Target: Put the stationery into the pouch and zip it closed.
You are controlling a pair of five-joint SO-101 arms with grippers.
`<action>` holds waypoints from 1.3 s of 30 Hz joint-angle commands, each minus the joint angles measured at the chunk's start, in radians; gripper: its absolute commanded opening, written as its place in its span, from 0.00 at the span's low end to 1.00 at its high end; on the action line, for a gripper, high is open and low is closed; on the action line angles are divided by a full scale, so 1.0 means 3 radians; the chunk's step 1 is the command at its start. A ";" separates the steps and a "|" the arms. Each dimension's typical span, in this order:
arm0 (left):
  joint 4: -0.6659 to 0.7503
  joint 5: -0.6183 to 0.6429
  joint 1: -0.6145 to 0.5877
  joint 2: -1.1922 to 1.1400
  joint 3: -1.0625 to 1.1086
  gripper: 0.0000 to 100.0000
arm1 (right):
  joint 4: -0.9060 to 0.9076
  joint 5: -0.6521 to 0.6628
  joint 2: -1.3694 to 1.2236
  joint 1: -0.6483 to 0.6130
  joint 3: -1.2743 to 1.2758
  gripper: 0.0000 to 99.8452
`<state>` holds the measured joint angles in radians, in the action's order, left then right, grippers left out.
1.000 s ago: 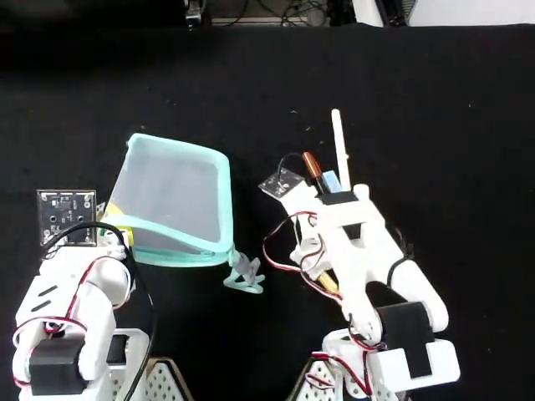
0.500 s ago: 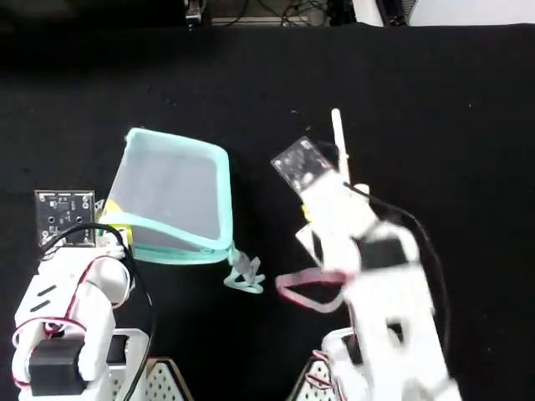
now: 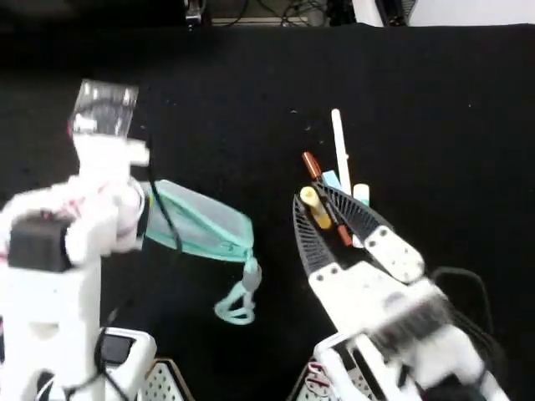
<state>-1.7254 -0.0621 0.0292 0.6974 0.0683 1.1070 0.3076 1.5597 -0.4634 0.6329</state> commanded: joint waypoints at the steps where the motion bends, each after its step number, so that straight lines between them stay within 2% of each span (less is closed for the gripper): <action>1: -0.0123 0.0020 -0.0008 -0.0614 -0.0877 0.03 | -0.0230 -0.0066 -0.0003 -0.0353 -0.0304 0.01; 6: -0.0123 0.0026 -0.0049 -0.1023 -0.0831 0.03 | -0.0793 -0.0046 -0.0013 -0.0844 -0.0315 0.01; 10: -0.0123 0.0020 -0.0069 -0.1156 -0.0693 0.03 | -0.1202 -0.0046 -0.0187 -0.1069 -0.0233 0.01; 20: -0.0118 0.0020 -0.0049 -0.1156 -0.0586 0.03 | -0.1601 -0.0051 -0.0688 -0.1468 -0.0233 0.01; 25: -0.0107 0.0036 -0.0043 -0.1166 -0.0524 0.03 | -0.1729 -0.0041 -0.0703 -0.1514 -0.0028 0.01; 36: -0.0097 0.0041 -0.0043 -0.1161 -0.0550 0.03 | -0.2731 -0.0036 -0.0754 -0.1504 0.1051 0.01; 39: -0.0092 0.0041 -0.0049 -0.1156 -0.0519 0.03 | -0.2762 0.0189 -0.0754 -0.1499 0.1291 0.01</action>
<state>-1.7515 -0.0621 0.0138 0.3521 -0.0928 0.3092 0.3076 1.3449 -0.9068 0.9797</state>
